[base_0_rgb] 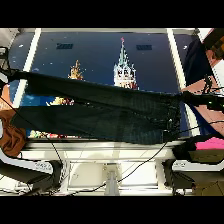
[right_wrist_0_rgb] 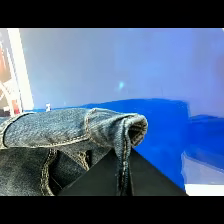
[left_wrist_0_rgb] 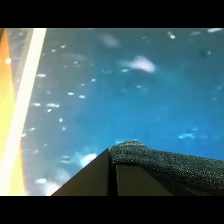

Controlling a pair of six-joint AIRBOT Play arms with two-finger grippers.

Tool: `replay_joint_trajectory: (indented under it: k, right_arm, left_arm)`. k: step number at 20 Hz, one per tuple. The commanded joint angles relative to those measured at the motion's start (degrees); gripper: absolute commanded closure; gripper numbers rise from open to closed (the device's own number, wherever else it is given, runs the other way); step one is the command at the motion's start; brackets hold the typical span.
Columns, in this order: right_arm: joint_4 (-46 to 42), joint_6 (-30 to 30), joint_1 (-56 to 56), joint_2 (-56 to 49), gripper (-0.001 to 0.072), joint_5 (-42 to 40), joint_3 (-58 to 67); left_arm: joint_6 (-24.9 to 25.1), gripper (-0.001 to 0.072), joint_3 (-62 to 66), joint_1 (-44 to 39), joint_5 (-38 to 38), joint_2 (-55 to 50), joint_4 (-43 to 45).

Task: Fold the clothes and pants, and hang the long-sleeved shirts on hangers.

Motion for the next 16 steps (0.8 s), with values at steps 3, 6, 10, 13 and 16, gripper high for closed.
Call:
replay_joint_trajectory:
  k: [3,6,10,13,16]
  right_arm:
    - [-0.09,0.02,-0.04,0.00,0.0676,-0.20,0.02]
    - [-0.09,0.02,-0.04,0.00,0.0676,-0.20,0.02]
    - [-0.07,0.04,-0.04,0.00,0.0677,-0.09,0.02]
    - [-0.07,0.04,-0.04,0.00,0.0676,0.04,0.02]
    - [-0.07,0.04,-0.04,0.00,0.0676,0.46,0.02]
  left_arm:
    - [-0.02,0.0671,0.00,-0.52,6.21,-1.75,0.00]
    - [-0.02,0.0671,0.00,-1.16,10.67,-1.75,0.00]
    - [0.00,0.0282,0.00,-2.03,12.87,-1.75,0.02]
    - [-0.02,0.0003,0.00,-2.12,15.23,-1.73,0.00]
    - [-0.04,0.0004,0.00,-2.45,15.78,-1.29,0.00]
